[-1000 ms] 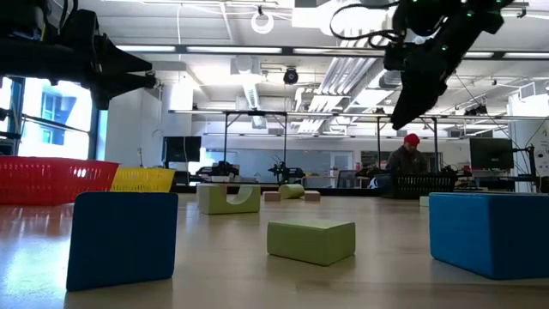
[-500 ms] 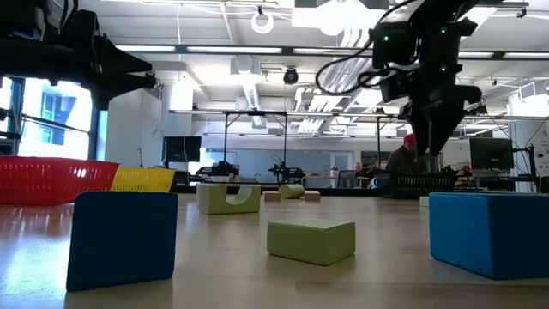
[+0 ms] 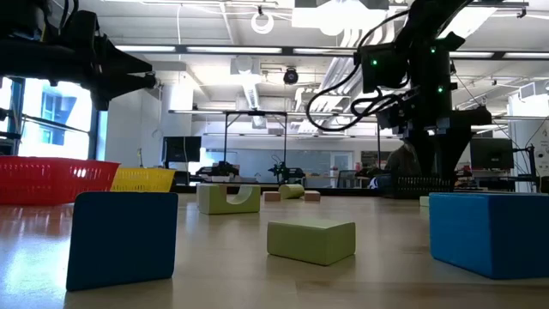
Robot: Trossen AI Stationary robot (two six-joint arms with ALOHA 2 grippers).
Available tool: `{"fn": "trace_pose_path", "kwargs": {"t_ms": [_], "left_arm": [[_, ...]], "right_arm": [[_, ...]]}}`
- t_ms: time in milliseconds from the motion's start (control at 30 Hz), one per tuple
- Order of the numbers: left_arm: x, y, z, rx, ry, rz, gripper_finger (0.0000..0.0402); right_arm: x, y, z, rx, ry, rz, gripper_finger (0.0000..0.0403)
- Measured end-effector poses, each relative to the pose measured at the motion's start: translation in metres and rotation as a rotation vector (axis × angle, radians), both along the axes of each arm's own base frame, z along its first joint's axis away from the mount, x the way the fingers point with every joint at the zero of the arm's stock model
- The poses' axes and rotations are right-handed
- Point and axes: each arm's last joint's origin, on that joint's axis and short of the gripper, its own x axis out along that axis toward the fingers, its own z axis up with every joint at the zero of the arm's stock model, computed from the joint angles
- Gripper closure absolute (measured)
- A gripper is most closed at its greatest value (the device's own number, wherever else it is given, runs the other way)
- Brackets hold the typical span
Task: Sort & place blocks by color
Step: Put the green block into the black bin
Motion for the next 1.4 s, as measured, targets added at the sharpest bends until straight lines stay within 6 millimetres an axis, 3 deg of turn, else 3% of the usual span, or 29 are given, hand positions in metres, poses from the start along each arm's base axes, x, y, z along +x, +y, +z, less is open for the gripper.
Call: {"fn": "trace_pose_path", "kwargs": {"t_ms": [567,700,900,1133,1400], "left_arm": [[0.0,0.0,0.0,0.0,0.0,0.0,0.0213],[0.0,0.0,0.0,0.0,0.0,0.0,0.0213],[0.0,0.0,0.0,0.0,0.0,0.0,0.0213],[0.0,0.0,0.0,0.002,-0.001,-0.016,0.0213],[0.001,-0.003,0.003,0.004,-0.029,-0.098,0.0213]], "right_arm": [[0.017,0.004,-0.041,-0.004,0.114,-0.029,0.0155],[0.018,0.004,-0.044,0.008,0.123,-0.038,0.0197],[0.019,0.002,-0.042,0.041,0.111,-0.095,0.0309],[0.027,0.0,-0.036,0.013,0.069,-0.141,0.0311],[0.039,-0.009,-0.004,-0.107,-0.055,-0.157,0.0311]]}}
